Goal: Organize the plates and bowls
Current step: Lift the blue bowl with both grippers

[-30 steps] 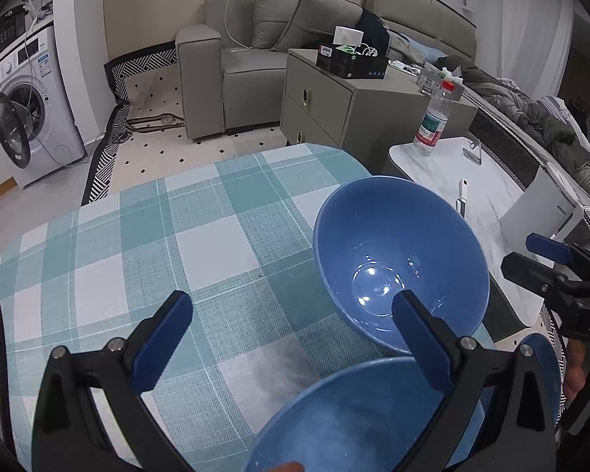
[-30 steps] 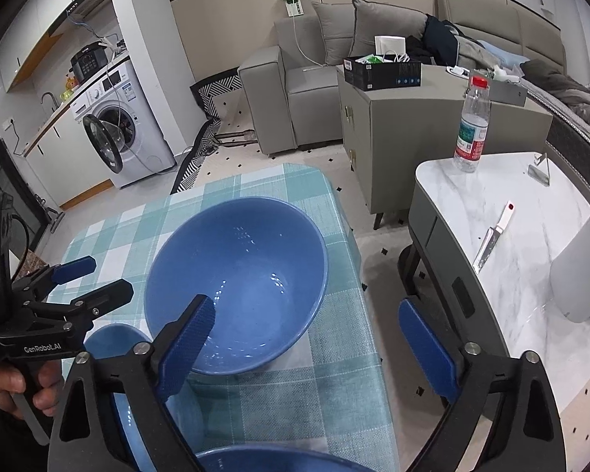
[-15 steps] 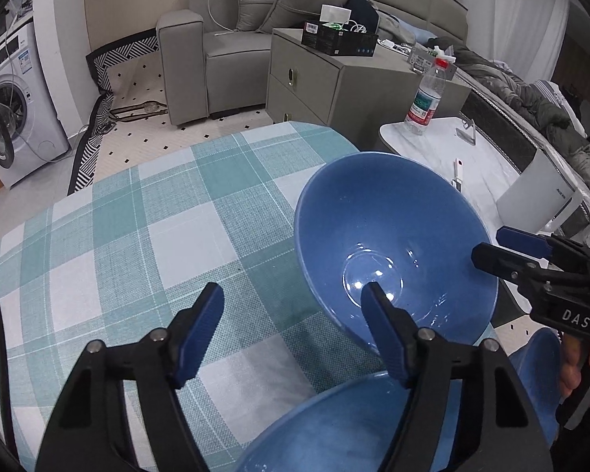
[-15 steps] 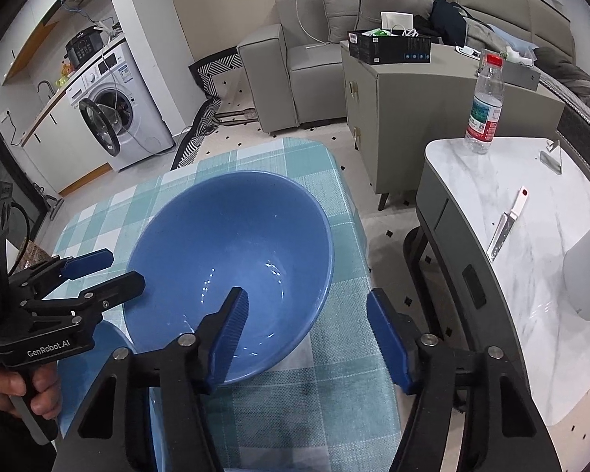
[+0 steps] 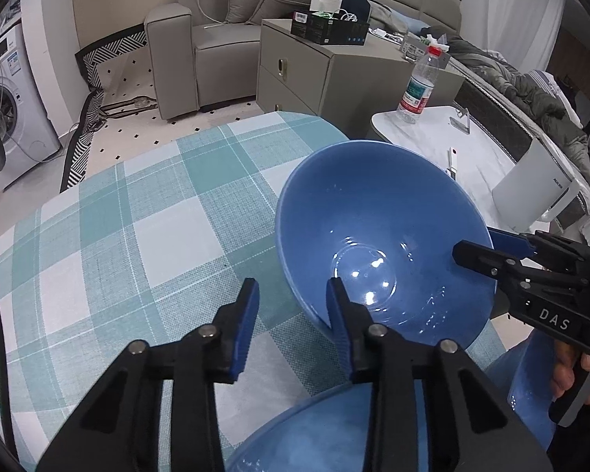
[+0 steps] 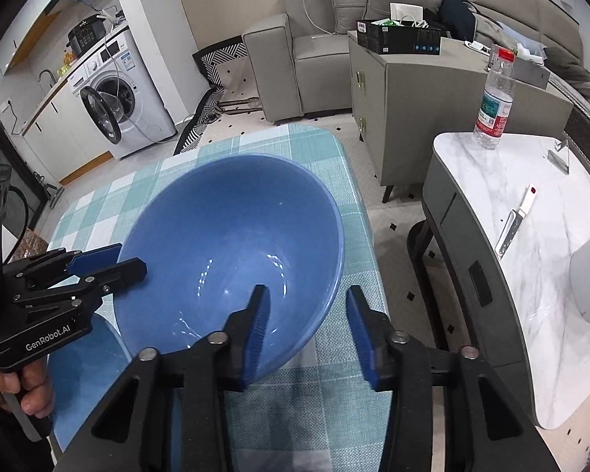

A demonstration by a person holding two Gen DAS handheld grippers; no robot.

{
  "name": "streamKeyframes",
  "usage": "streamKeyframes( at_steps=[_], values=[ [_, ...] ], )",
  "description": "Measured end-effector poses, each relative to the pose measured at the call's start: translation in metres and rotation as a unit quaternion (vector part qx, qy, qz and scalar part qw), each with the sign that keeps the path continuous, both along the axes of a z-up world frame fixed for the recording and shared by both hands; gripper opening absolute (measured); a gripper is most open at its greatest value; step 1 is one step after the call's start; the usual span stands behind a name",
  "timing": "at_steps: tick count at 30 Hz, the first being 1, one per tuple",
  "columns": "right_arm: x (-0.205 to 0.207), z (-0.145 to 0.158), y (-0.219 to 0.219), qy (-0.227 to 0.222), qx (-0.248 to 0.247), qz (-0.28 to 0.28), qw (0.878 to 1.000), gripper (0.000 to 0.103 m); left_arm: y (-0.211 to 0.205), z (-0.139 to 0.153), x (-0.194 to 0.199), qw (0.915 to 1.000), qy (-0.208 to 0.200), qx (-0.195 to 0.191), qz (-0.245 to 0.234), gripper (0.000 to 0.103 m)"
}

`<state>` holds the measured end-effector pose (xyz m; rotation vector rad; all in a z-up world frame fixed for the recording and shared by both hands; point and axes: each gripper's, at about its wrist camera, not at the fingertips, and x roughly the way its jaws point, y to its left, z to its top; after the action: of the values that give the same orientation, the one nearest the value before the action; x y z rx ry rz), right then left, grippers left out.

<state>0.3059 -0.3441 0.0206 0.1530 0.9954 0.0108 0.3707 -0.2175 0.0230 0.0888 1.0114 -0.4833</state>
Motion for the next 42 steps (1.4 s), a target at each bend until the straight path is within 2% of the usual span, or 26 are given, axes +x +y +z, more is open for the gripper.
streamKeyframes(
  at_steps=[8, 22, 42],
  values=[
    [-0.002, 0.001, 0.004, -0.008, -0.014, 0.005, 1.0, 0.03, -0.007, 0.001, -0.003, 0.9999, -0.004, 0.001, -0.017, 0.024],
    [-0.012, 0.009, 0.002, -0.025, -0.025, -0.002, 0.999, 0.029, -0.014, 0.011, -0.011, 0.9993, -0.03, 0.003, -0.024, 0.024],
    [-0.042, 0.055, 0.016, -0.078, -0.046, -0.007, 0.996, 0.029, -0.004, 0.047, -0.034, 0.9967, -0.076, -0.021, -0.018, 0.024]
  ],
)
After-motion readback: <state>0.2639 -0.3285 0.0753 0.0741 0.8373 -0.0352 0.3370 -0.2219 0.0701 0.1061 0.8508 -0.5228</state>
